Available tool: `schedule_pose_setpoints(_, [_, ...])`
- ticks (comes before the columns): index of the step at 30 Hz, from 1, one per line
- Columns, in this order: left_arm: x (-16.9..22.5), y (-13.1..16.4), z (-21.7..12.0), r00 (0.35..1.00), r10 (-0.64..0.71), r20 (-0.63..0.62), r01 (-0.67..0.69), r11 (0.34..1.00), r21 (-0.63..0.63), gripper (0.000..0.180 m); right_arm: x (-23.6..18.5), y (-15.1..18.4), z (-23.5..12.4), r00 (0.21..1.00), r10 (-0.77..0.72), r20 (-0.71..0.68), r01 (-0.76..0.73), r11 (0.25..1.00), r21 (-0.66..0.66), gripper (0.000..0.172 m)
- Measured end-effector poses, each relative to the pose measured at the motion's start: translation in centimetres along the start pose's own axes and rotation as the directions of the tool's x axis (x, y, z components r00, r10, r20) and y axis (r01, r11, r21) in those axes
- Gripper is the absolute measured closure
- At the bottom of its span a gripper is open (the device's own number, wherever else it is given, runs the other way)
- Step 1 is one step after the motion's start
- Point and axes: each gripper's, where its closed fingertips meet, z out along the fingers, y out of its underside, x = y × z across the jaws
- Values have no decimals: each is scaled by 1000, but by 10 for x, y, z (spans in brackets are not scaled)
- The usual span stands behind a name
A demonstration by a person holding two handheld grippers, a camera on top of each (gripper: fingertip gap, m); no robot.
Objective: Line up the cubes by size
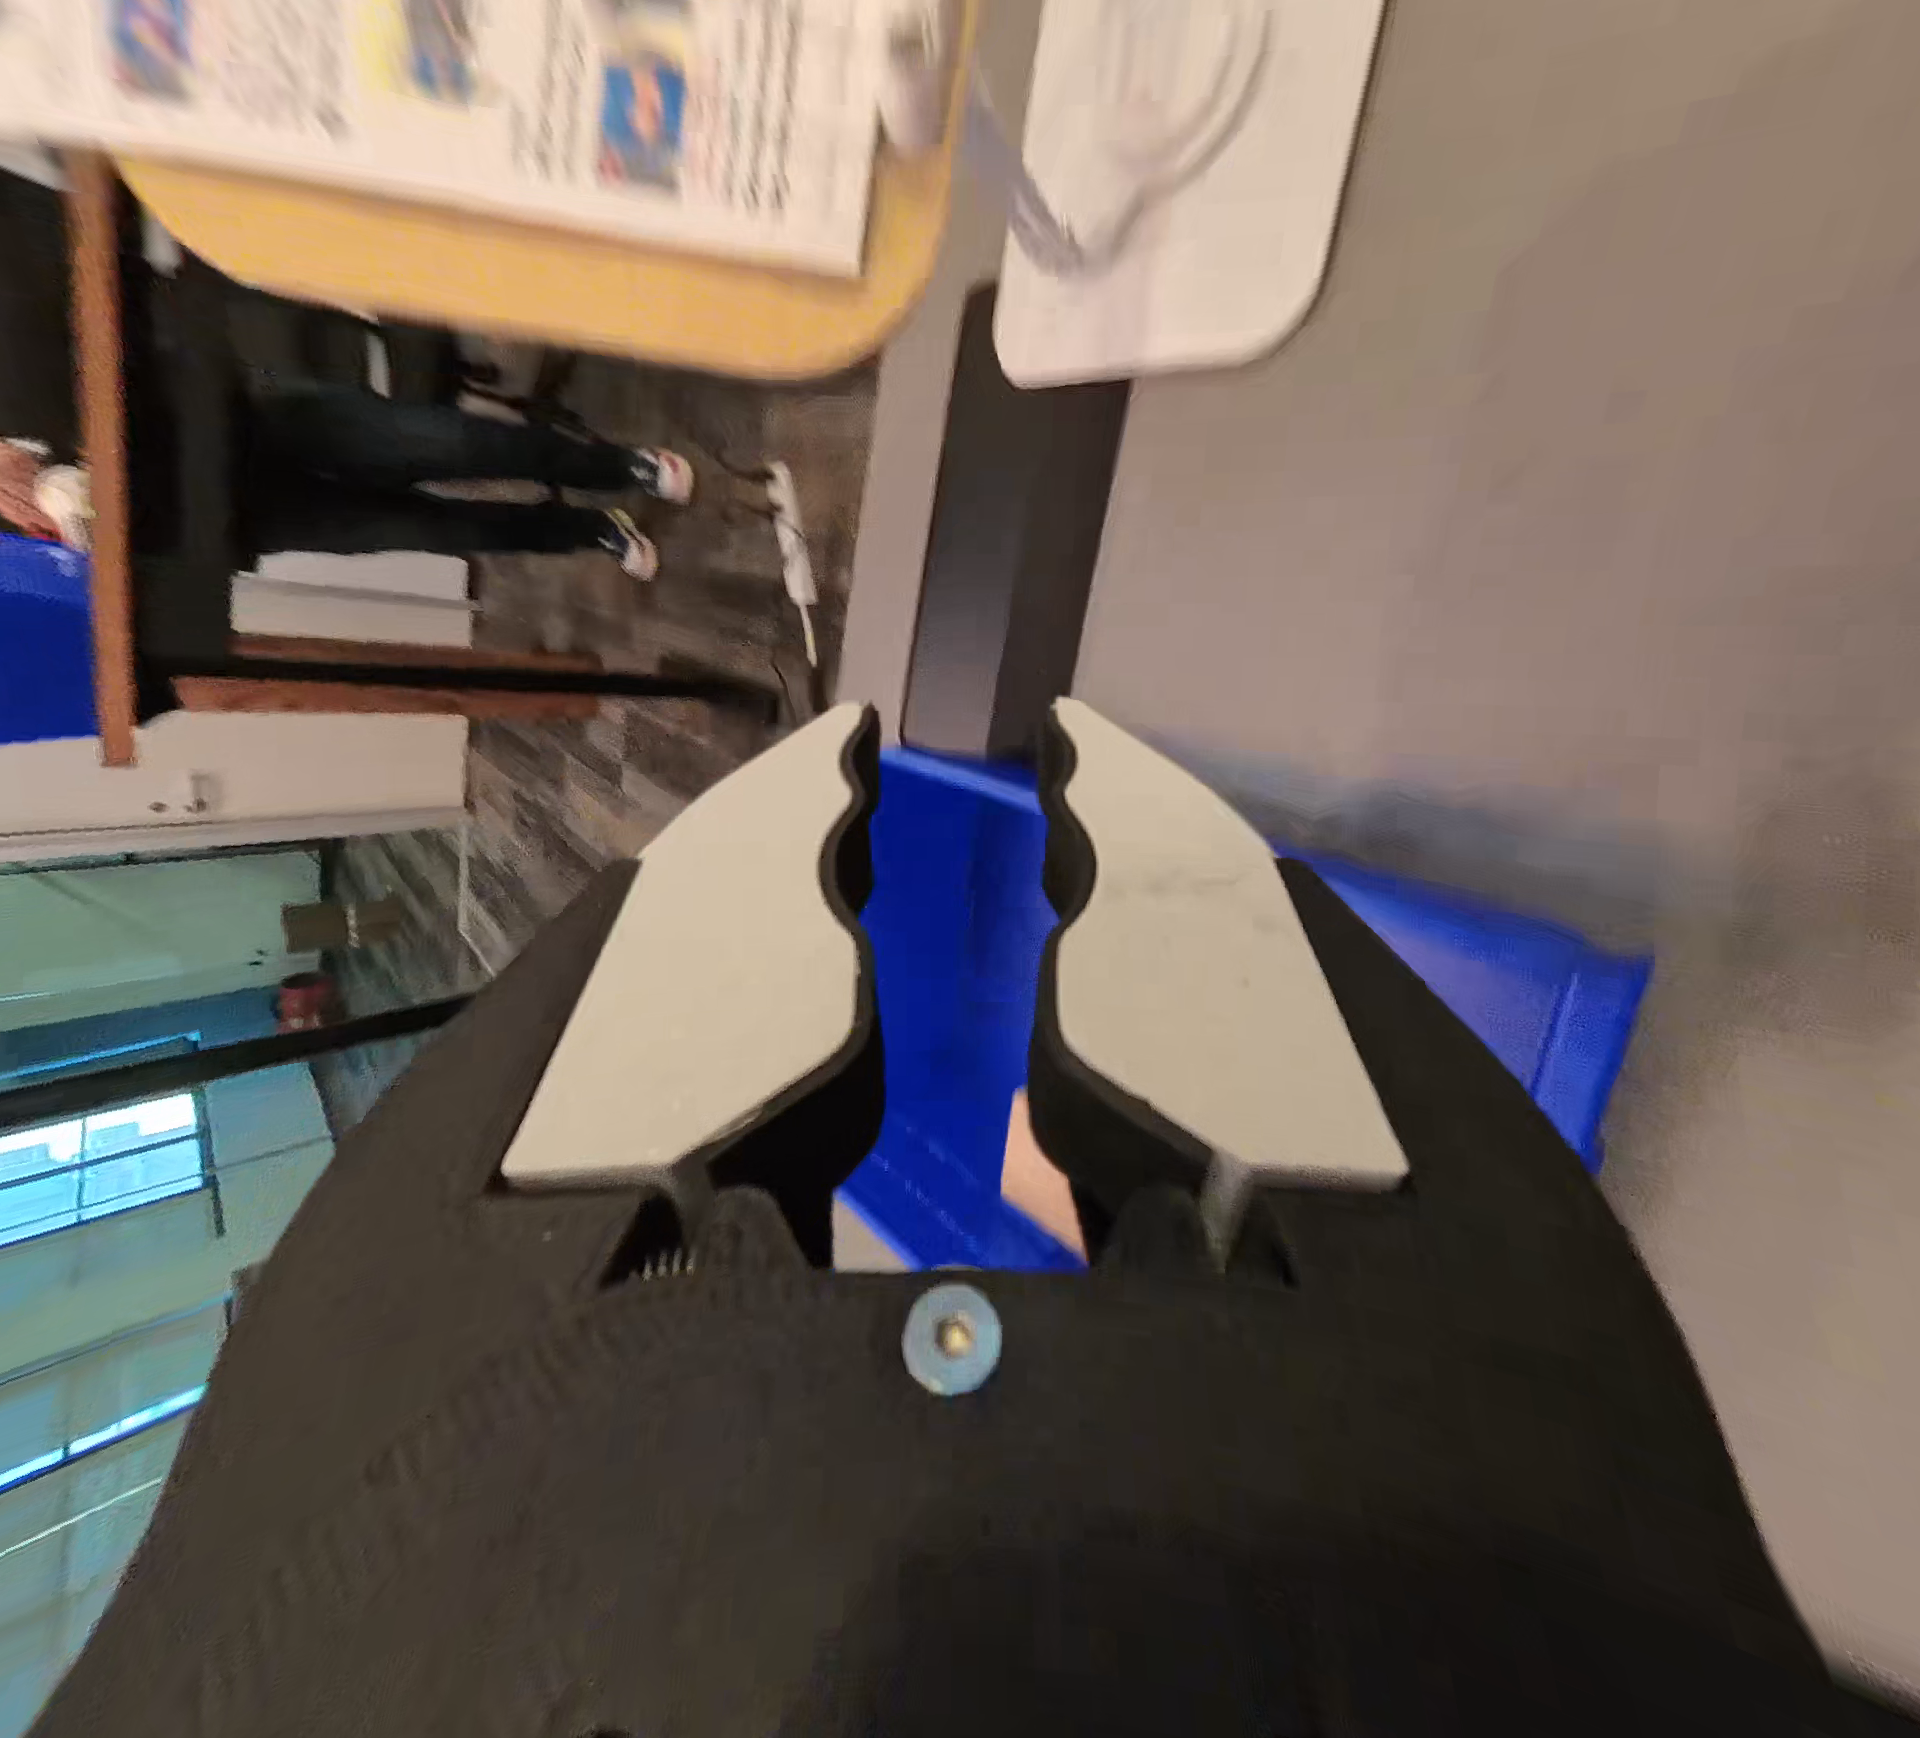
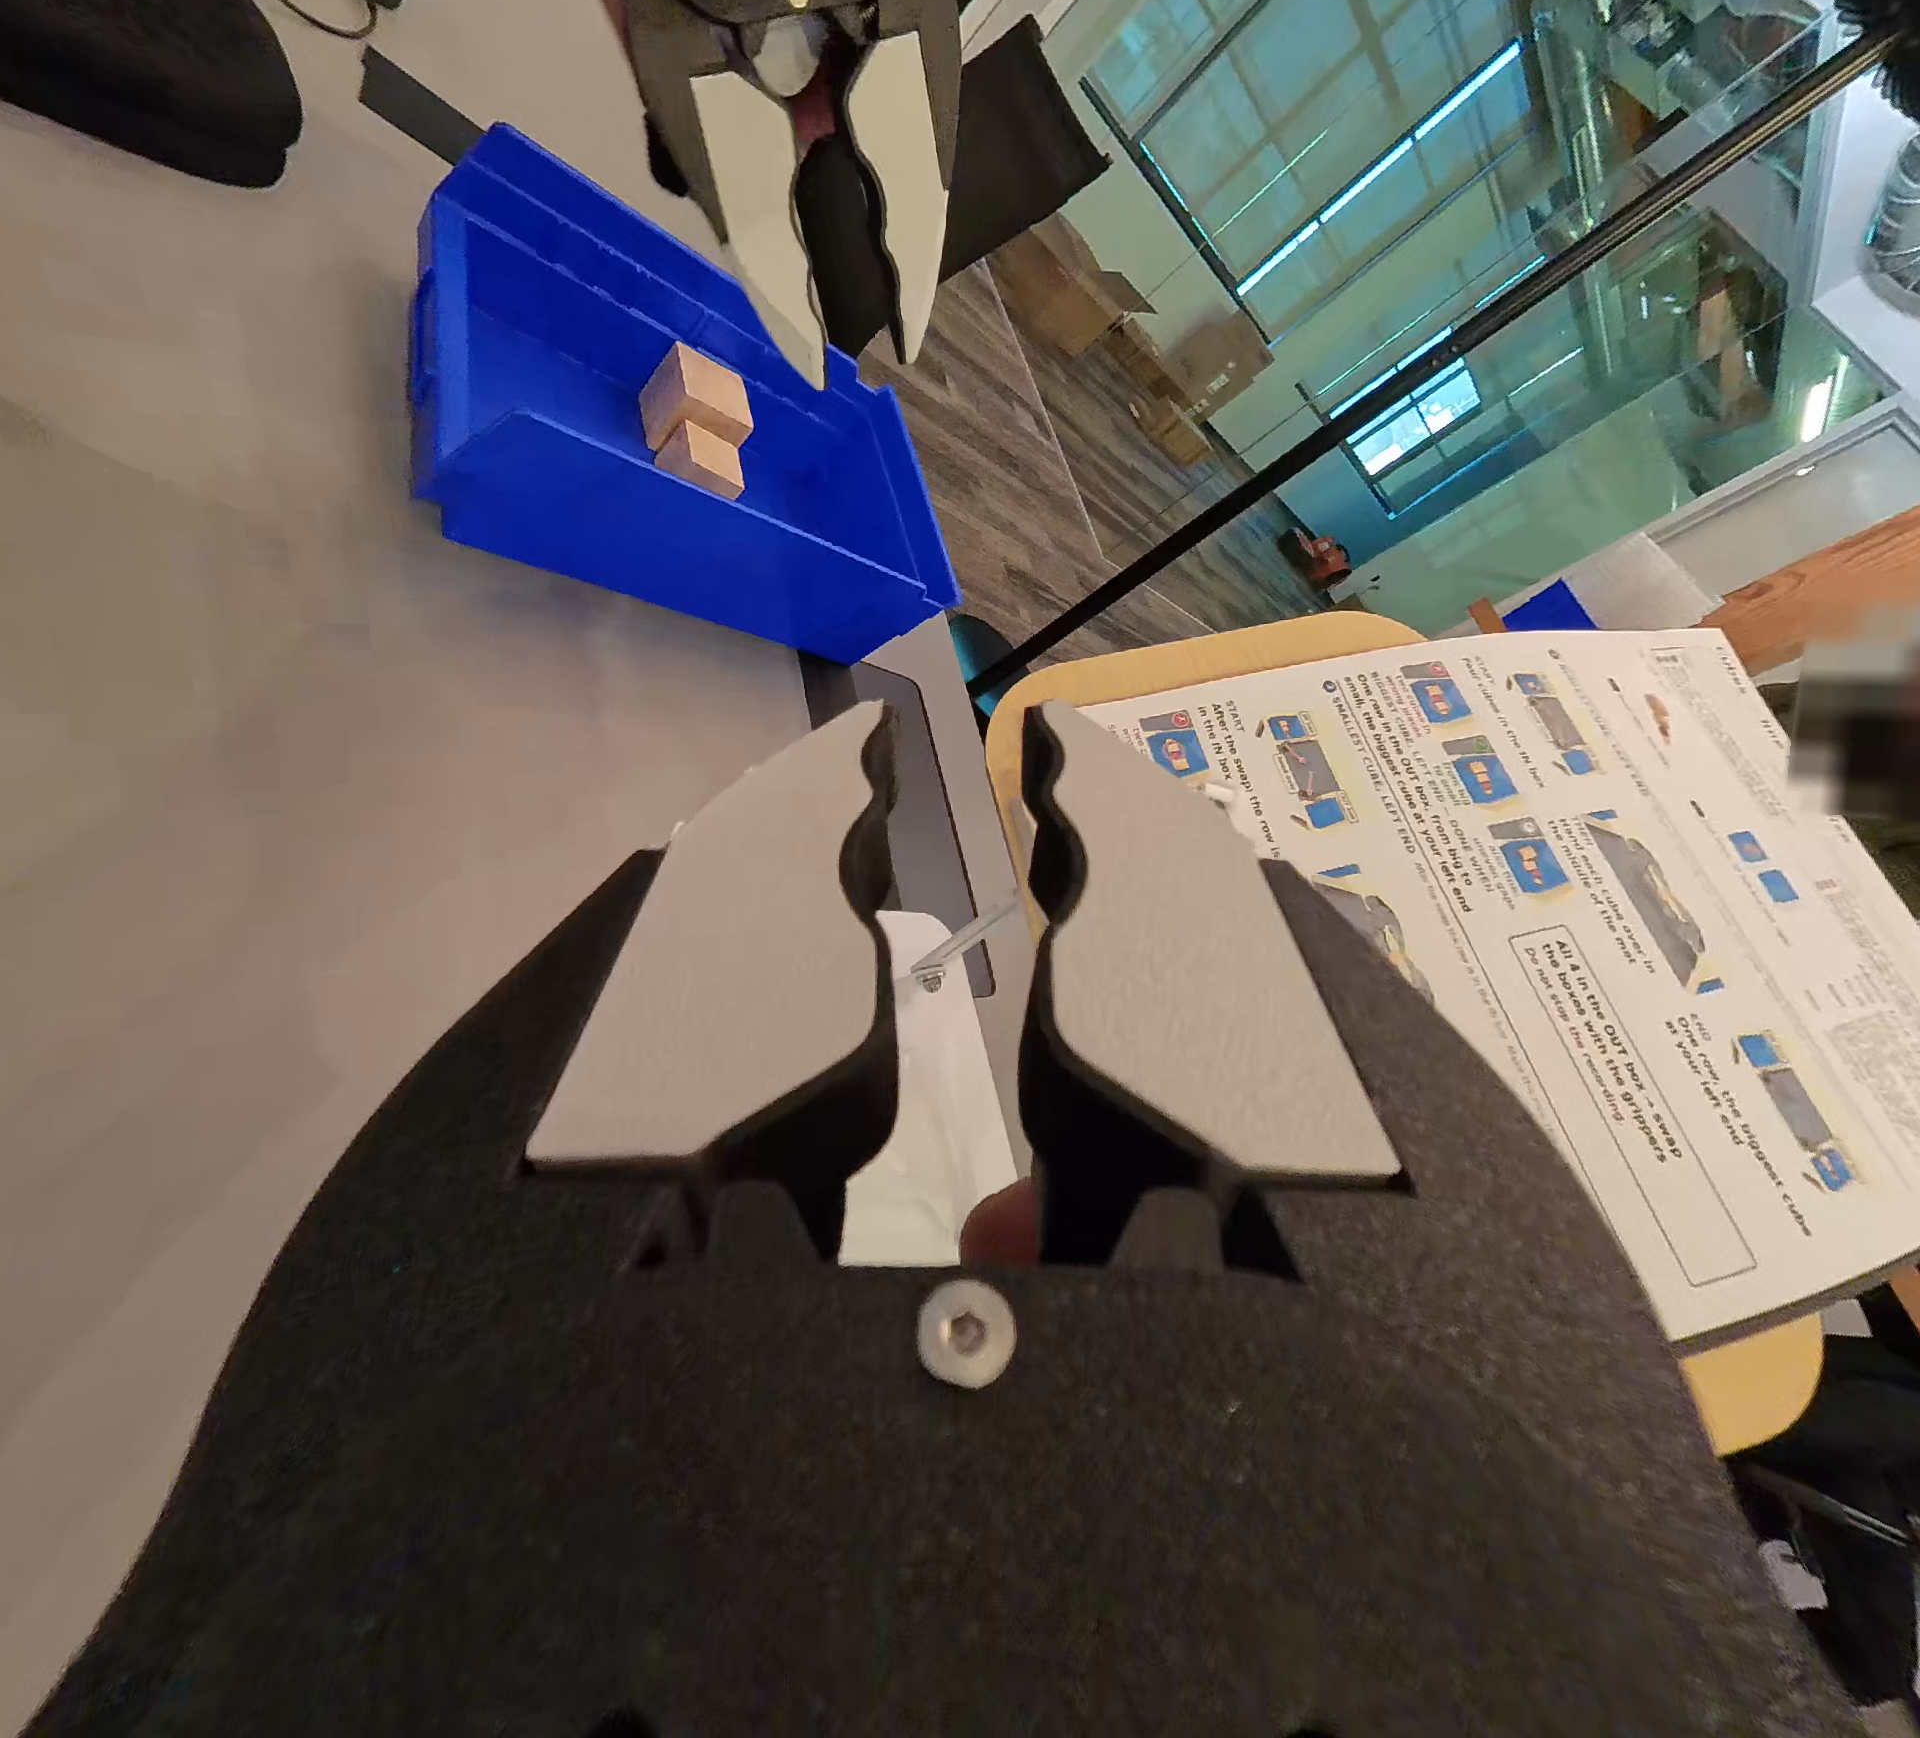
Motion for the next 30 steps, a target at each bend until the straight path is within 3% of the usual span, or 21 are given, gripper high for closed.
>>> schedule_pose_setpoints(1, [0,19,3,999,0,-45,-2,999,-45,153,0,2,1,1000,-3,0,3,1000,-6,150])
schedule_pose_setpoints(8, [26,131,48,945,-86,-317,-19,949,-314,131,-4,4,3,999,19,30,-19,1000,-2,150])
schedule_pose_setpoints(12, [47,179,72,906,-133,-401,-58,901,-429,122,-8,6,6,999,12,47,-12,1000,-12,150])
schedule_pose_setpoints(22, [66,221,99,861,-190,-473,-90,857,-508,131,-14,13,13,997,8,78,-6,1000,-27,150])
schedule_pose_setpoints(30, [66,222,103,865,-218,-452,-38,870,-492,137,-16,13,14,996,8,85,-6,1000,-25,150])
